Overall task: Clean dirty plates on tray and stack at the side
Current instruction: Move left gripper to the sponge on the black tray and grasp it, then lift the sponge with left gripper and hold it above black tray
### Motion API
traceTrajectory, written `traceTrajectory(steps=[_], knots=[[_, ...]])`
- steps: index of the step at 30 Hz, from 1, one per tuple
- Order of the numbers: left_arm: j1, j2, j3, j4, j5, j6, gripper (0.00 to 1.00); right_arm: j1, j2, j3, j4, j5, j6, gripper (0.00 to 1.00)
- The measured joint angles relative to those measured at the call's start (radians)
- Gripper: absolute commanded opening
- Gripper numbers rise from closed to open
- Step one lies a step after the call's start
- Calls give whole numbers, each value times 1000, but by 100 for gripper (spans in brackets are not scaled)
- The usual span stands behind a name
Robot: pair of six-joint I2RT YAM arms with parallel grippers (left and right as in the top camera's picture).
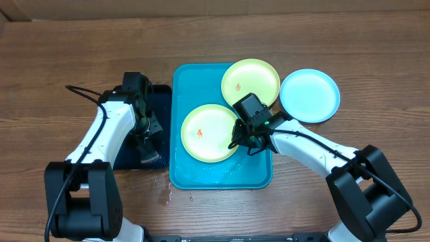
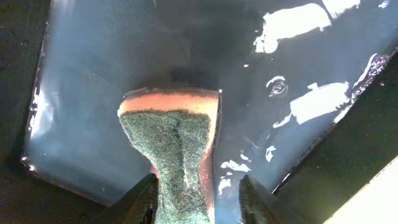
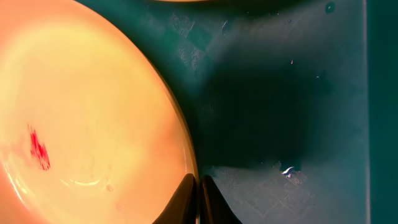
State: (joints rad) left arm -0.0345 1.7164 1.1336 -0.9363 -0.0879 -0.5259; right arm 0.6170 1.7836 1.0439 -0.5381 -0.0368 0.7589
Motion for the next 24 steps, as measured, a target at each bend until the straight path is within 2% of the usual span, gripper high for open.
traceTrajectory(steps=[5,12,14,19,24], knots=[[0,0,-2,2,-4,0,33,0,0,0,0,0,0,5],[0,0,-93,84,-12,-17,31,0,0,0,0,0,0,5],[0,0,-120,102,-14,-23,27,0,0,0,0,0,0,5],[0,1,-133,125,-16,-29,5,0,0,0,0,0,0,5],[0,1,-133,167,-21,-26,4,0,0,0,0,0,0,5]])
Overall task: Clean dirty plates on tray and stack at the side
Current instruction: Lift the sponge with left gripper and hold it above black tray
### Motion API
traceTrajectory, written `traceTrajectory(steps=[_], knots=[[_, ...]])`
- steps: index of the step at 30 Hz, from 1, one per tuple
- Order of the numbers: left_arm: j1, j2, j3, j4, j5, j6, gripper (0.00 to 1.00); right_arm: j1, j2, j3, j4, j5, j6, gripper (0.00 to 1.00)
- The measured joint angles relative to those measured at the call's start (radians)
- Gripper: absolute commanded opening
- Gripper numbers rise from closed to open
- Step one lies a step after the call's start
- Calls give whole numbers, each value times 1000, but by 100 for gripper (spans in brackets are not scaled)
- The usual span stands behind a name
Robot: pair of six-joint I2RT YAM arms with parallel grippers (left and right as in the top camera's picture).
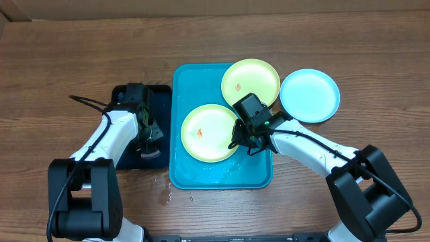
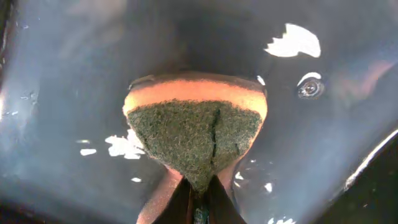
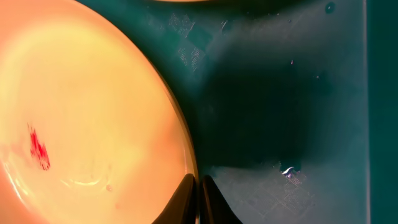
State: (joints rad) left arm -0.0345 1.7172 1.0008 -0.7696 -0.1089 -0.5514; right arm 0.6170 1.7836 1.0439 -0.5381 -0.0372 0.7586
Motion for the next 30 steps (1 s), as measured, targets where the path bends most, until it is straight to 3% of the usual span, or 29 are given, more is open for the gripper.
traceTrajectory(steps=[4,10,15,30], knots=[[0,0,16,-6,-1,36,4,0,0,0,6,0,0,5],[0,1,113,102,-3,219,4,0,0,0,32,1,0,5],[0,2,118,77,-16,323,4,0,0,0,38,1,0,5],[0,2,99,59,-45,376,5,0,0,0,67,56,1,13]])
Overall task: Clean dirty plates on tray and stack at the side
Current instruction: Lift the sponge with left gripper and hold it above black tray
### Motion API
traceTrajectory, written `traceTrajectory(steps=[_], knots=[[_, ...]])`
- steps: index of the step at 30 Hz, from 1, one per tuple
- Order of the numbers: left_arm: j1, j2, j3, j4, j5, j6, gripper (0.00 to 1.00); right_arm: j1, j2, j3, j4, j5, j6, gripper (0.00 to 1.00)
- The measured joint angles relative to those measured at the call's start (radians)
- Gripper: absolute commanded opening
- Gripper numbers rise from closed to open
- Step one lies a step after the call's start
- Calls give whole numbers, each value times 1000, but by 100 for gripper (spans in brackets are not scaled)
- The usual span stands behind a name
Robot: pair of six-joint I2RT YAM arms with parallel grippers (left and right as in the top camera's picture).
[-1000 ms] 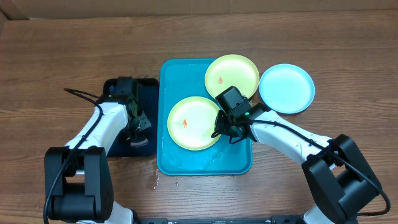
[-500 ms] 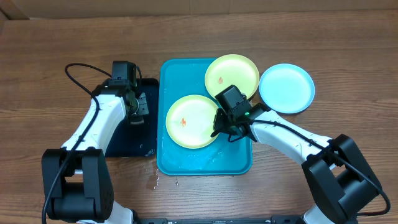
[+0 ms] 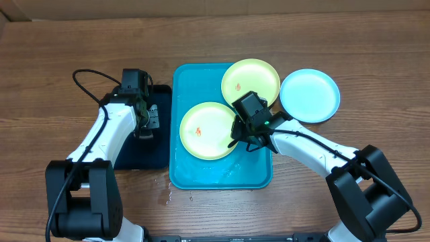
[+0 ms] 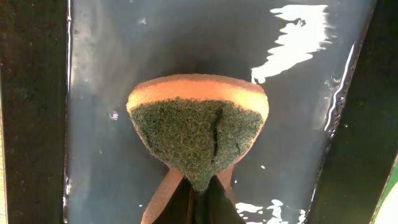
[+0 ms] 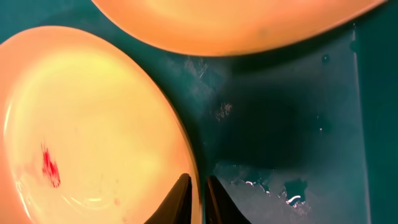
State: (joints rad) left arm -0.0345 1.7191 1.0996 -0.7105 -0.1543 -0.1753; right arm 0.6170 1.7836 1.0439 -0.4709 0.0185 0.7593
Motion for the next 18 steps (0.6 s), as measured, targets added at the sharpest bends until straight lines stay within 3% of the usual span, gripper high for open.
traceTrajectory(steps=[6,18], knots=[[0,0,-19,4,0,0,4,0,1,0,6,11,24,16],[0,0,-12,25,12,0,4,1,16,-5,-8,8,75,11]])
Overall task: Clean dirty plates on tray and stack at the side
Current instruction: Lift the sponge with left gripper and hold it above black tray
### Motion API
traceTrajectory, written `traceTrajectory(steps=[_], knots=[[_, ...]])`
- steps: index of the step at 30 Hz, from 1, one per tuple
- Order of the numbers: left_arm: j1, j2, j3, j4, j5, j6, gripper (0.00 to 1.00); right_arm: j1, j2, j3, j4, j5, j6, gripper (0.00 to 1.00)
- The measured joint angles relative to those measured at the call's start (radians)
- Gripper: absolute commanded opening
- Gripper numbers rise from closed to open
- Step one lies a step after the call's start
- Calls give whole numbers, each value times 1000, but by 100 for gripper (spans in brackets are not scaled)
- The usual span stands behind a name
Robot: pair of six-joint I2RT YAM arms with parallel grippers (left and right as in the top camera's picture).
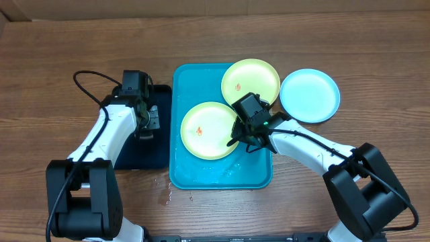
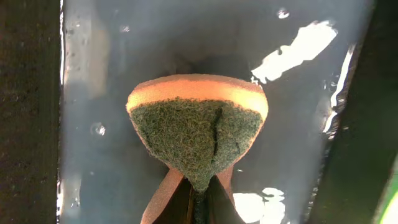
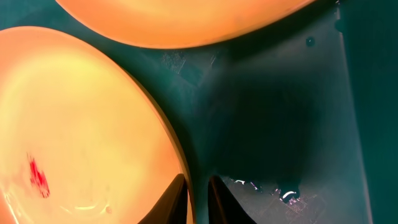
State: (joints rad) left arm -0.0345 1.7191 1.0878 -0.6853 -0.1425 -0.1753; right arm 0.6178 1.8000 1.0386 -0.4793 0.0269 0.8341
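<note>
Two yellow plates with red stains lie on the teal tray [image 1: 201, 171]: the near plate [image 1: 205, 134] [image 3: 81, 124] and the far plate [image 1: 255, 77] [image 3: 174, 18]. My right gripper [image 1: 240, 136] [image 3: 198, 186] straddles the near plate's right rim, its jaws a narrow gap apart with teal showing between rim and outer finger. My left gripper [image 1: 149, 121] [image 2: 199, 202] is shut on a sponge [image 2: 198, 134], orange foam with a green scouring face, held above the water in the dark tray [image 1: 134, 151] [image 2: 112, 93].
A clean light-blue plate [image 1: 310, 95] sits on the wooden table right of the teal tray. Drops of water [image 1: 169, 195] lie on the wood at the tray's near left corner. The left arm's black cable [image 1: 84, 75] loops over the table.
The right jaws stand a little wider around the near plate's rim, and more of the far plate shows in the right wrist view. The left gripper with the sponge has hardly moved.
First my left gripper was open around the sponge lying in the dark tray's near end, while the right pinched the near plate's rim. Then the left was shut on the sponge. Later it held the sponge over the tray's far part, and the right jaws had parted slightly.
</note>
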Motion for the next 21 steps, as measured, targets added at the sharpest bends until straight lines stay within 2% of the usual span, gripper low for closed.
traceTrajectory(steps=[3,16,17,18,21], knots=[[0,0,9,24,32,8,4,0,0,-1,4,-2,5,4],[0,0,-8,77,79,79,5,0,0,-1,15,-2,3,4],[0,0,-13,81,79,79,14,0,0,-1,16,-1,3,4],[0,1,-16,84,79,79,17,0,0,-1,15,0,3,4],[0,1,-18,91,79,82,21,0,0,-1,15,0,3,5]])
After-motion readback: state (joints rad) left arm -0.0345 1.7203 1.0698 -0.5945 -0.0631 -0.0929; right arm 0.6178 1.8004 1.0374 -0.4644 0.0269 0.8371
